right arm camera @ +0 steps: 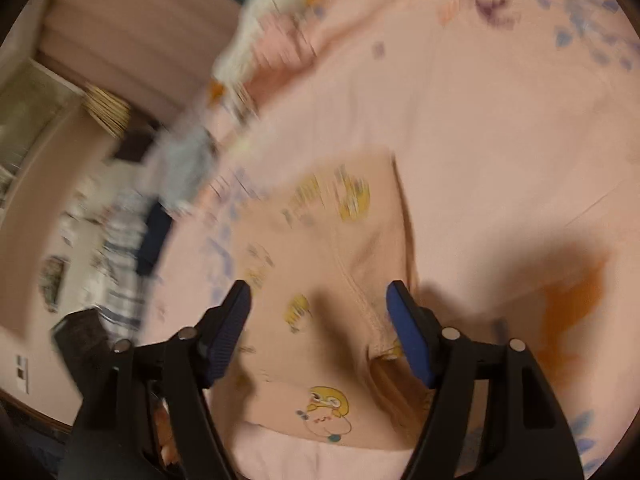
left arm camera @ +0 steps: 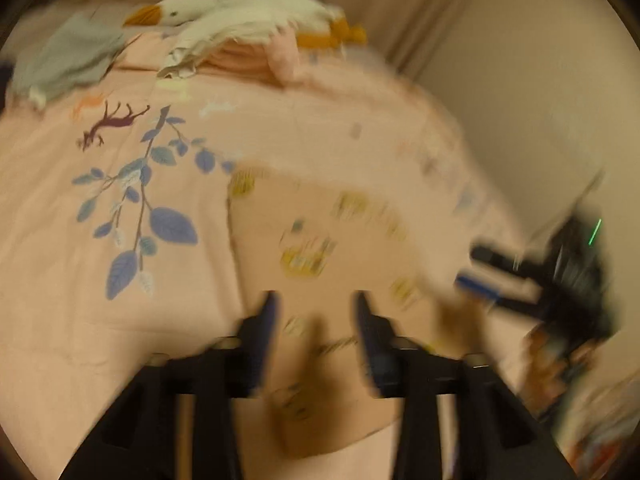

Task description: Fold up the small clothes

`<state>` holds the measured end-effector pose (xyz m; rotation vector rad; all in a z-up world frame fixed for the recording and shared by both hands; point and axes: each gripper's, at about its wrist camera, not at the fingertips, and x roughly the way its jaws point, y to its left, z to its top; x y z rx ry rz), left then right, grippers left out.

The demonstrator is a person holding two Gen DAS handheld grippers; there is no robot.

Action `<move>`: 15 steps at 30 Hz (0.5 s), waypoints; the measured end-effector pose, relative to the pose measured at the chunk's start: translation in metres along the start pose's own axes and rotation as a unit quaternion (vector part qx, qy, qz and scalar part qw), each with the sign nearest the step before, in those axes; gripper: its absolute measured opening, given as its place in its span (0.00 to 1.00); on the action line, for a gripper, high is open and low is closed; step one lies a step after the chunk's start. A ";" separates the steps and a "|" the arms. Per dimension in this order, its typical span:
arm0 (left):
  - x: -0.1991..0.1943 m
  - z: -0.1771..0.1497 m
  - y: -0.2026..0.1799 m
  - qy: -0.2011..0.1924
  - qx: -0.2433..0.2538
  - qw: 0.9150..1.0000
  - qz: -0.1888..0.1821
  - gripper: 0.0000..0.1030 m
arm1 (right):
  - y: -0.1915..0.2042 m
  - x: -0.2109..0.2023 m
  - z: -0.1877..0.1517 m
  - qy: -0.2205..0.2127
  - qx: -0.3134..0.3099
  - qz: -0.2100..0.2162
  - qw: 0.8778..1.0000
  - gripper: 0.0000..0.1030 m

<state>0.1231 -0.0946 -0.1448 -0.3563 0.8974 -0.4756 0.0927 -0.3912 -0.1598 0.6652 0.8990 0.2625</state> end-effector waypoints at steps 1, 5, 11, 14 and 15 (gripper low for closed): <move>-0.004 0.004 0.009 -0.012 -0.022 1.000 -0.011 0.80 | -0.004 -0.010 0.002 -0.019 0.004 0.000 1.000 0.88; 0.026 0.013 0.044 0.046 -0.063 0.996 -0.036 0.82 | -0.053 -0.011 0.008 0.010 0.089 0.026 0.996 0.97; 0.071 0.002 0.066 0.109 -0.163 0.966 -0.171 0.82 | -0.051 0.020 0.006 0.074 0.083 0.031 0.993 0.97; 0.086 0.000 0.042 0.135 -0.110 0.972 -0.160 0.82 | -0.035 0.043 0.006 0.118 0.066 0.042 0.990 0.96; 0.090 -0.001 0.038 0.139 -0.098 0.973 -0.157 0.82 | -0.033 0.049 0.006 0.122 0.068 0.038 0.989 0.95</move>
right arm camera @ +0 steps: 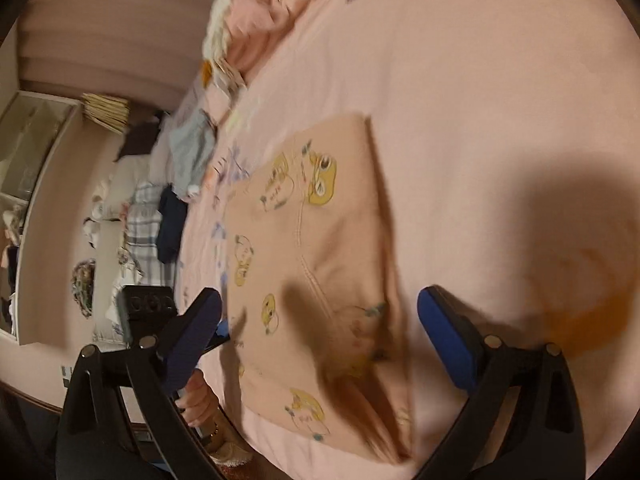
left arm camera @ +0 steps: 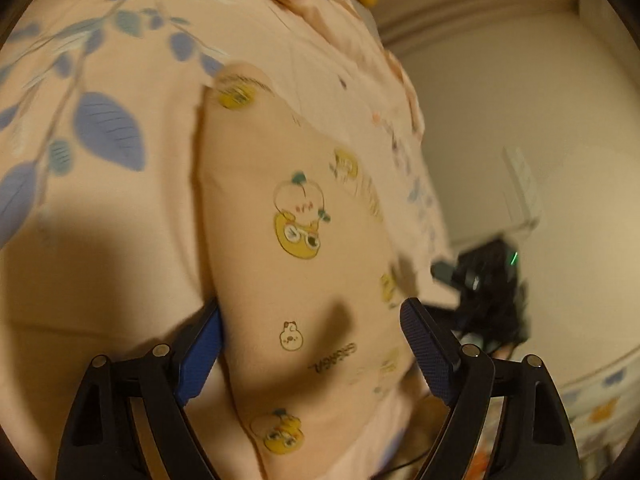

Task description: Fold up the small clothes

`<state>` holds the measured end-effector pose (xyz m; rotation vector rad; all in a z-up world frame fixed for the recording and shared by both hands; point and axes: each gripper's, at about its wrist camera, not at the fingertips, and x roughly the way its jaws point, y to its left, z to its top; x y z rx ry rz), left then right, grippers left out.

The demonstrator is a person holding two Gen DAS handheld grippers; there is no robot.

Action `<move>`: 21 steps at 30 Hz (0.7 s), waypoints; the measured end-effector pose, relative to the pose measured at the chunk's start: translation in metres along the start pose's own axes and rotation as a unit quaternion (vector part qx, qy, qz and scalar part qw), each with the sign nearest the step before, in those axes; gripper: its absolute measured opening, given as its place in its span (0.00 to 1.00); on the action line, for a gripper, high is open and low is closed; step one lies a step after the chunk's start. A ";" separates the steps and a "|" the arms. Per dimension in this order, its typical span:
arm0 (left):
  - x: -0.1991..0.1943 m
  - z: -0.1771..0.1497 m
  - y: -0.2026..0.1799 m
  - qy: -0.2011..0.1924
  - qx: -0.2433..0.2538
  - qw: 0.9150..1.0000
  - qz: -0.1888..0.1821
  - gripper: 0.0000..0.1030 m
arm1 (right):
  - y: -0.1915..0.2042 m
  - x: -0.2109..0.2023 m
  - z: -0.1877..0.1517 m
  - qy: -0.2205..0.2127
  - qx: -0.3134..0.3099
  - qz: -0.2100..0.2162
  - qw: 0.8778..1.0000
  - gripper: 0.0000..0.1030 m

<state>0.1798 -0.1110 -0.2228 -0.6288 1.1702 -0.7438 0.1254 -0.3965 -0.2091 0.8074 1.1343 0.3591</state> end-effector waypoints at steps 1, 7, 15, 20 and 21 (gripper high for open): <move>0.005 -0.001 -0.003 0.001 0.011 1.000 0.005 0.82 | 0.002 0.007 0.000 0.004 0.000 -0.001 1.000 0.94; 0.020 0.003 -0.008 -0.023 0.001 1.000 -0.011 0.79 | 0.017 0.034 0.006 0.013 -0.011 -0.009 1.000 0.61; 0.035 0.013 -0.003 -0.036 -0.006 0.998 0.059 0.30 | 0.010 0.045 0.009 -0.001 -0.025 -0.042 0.999 0.29; 0.036 0.010 -0.007 -0.050 0.003 0.995 0.082 0.30 | 0.001 0.046 0.010 -0.003 -0.018 -0.029 0.999 0.26; 0.037 0.011 -0.007 -0.051 0.005 0.995 0.084 0.30 | 0.002 0.046 0.010 -0.007 -0.021 -0.033 0.999 0.26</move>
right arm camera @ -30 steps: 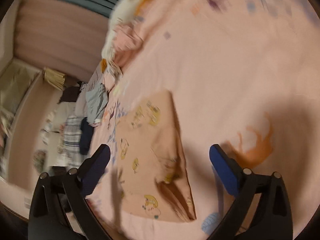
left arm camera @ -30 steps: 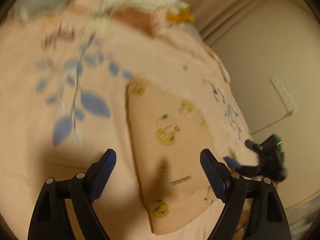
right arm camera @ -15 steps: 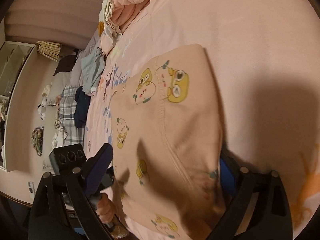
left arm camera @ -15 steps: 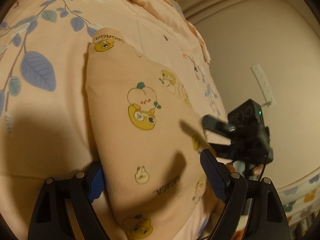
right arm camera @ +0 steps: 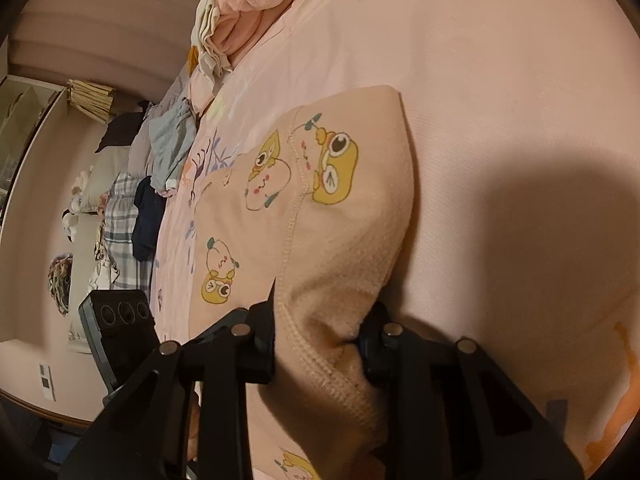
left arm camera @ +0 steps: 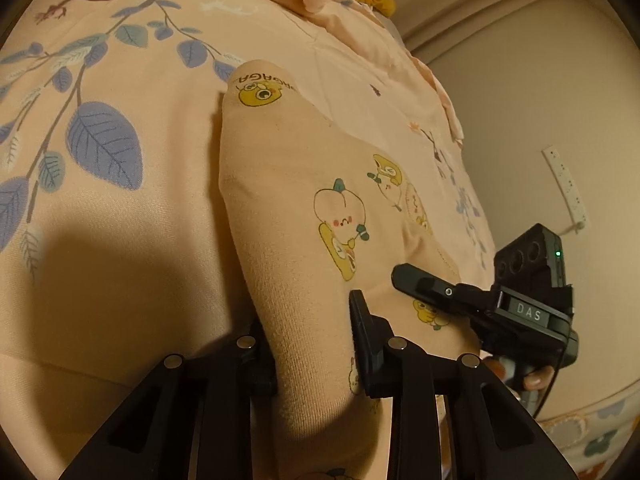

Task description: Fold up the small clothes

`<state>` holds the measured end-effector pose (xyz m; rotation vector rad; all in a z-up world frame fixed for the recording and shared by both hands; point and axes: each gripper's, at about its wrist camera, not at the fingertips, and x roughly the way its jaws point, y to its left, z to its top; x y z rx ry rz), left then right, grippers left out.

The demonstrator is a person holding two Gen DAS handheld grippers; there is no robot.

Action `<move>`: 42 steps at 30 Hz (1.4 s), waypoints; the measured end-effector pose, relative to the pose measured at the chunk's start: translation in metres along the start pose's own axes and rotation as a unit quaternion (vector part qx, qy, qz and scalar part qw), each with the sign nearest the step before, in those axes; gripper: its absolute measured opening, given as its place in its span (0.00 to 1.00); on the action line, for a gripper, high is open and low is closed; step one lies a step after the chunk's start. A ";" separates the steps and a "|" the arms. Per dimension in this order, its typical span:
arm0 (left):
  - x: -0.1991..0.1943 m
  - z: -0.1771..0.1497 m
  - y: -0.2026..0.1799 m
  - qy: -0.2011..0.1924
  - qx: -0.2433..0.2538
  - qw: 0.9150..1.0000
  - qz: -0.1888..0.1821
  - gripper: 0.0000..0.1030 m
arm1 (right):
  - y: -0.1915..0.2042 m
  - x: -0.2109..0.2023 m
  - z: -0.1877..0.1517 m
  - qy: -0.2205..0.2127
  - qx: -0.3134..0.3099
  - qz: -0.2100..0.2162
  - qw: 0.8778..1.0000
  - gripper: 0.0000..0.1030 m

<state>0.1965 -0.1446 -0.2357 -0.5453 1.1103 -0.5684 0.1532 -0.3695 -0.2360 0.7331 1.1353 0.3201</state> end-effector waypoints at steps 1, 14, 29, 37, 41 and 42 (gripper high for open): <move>0.002 0.001 0.000 -0.001 -0.001 1.000 0.000 0.30 | 0.002 0.000 -0.001 -0.004 -0.005 -0.006 1.000 0.26; 0.000 -0.008 -0.001 -0.020 0.010 1.000 0.003 0.30 | 0.003 0.001 -0.003 -0.020 -0.005 -0.008 1.000 0.25; -0.060 -0.008 -0.065 -0.084 0.117 0.989 0.015 0.23 | 0.042 -0.050 -0.012 -0.071 -0.041 0.038 0.996 0.25; -0.118 -0.011 -0.089 -0.130 0.132 0.982 -0.029 0.23 | 0.096 -0.110 -0.037 -0.123 -0.113 0.070 0.983 0.25; -0.121 -0.015 -0.099 -0.157 0.161 0.974 0.008 0.23 | 0.112 -0.110 -0.042 -0.131 -0.142 0.064 0.979 0.25; -0.124 -0.016 -0.096 -0.157 0.160 0.975 0.010 0.23 | 0.112 -0.109 -0.041 -0.131 -0.139 0.066 0.979 0.25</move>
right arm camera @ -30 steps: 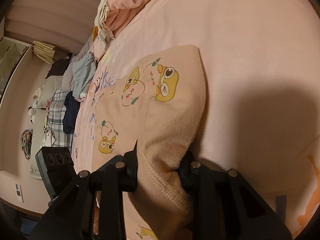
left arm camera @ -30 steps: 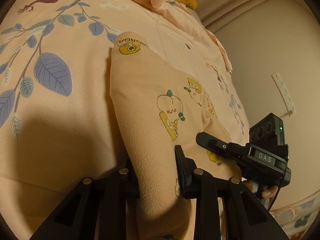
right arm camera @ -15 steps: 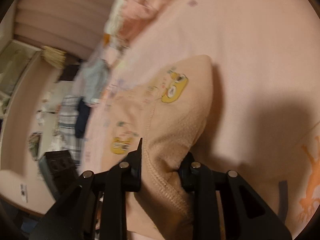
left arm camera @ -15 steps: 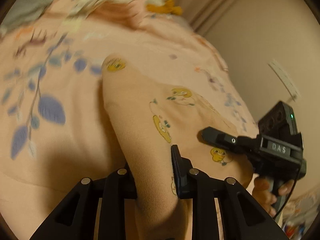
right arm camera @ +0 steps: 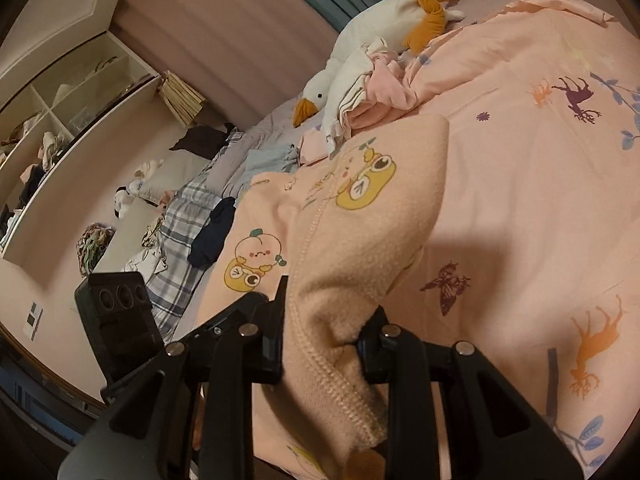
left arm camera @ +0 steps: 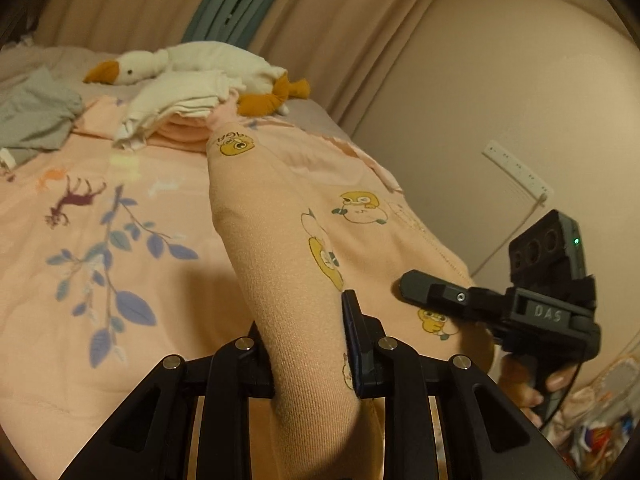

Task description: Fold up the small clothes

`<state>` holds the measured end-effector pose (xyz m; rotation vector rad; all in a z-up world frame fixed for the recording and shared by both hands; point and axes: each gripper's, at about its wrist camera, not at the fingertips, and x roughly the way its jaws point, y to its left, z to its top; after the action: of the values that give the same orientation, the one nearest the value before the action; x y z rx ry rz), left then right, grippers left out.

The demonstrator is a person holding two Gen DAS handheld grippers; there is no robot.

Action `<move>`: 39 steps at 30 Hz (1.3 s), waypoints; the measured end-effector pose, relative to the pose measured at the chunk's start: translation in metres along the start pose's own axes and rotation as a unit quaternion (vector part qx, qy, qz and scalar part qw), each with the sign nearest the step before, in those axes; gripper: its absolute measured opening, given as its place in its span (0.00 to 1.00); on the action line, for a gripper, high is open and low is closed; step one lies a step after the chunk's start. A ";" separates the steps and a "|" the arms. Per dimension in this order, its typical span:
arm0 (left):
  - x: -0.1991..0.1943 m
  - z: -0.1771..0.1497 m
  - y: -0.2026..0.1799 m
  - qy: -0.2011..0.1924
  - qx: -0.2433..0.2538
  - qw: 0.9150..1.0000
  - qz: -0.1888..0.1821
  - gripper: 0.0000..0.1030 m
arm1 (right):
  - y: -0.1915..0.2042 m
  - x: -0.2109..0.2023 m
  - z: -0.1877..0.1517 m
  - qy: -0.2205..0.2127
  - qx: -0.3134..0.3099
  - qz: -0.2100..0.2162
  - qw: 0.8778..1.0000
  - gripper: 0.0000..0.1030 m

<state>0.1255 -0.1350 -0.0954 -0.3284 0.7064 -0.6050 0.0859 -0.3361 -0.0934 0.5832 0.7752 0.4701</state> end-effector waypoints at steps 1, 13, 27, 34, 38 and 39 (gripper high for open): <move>-0.002 0.000 0.001 0.001 -0.002 1.000 0.001 0.23 | 0.000 0.001 0.000 0.001 0.002 0.003 1.000 0.25; -0.022 0.003 0.006 -0.005 0.003 1.000 0.027 0.23 | 0.015 0.008 0.002 0.006 -0.020 0.014 1.000 0.25; -0.059 0.002 0.032 -0.019 -0.010 0.995 0.093 0.23 | 0.055 0.051 -0.003 0.044 -0.076 0.022 0.996 0.25; -0.070 0.000 0.044 -0.022 -0.007 0.992 0.127 0.23 | 0.064 0.075 -0.004 0.061 -0.083 0.038 0.994 0.25; -0.077 0.004 0.054 -0.024 -0.022 0.990 0.135 0.23 | 0.072 0.087 -0.006 0.069 -0.093 0.038 0.993 0.25; -0.079 0.005 0.056 -0.027 -0.023 0.990 0.139 0.23 | 0.074 0.089 -0.006 0.070 -0.095 0.039 0.992 0.25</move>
<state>0.1041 -0.0424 -0.0782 -0.2821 0.7006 -0.3153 0.1240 -0.2270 -0.0949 0.4076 0.8330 0.6541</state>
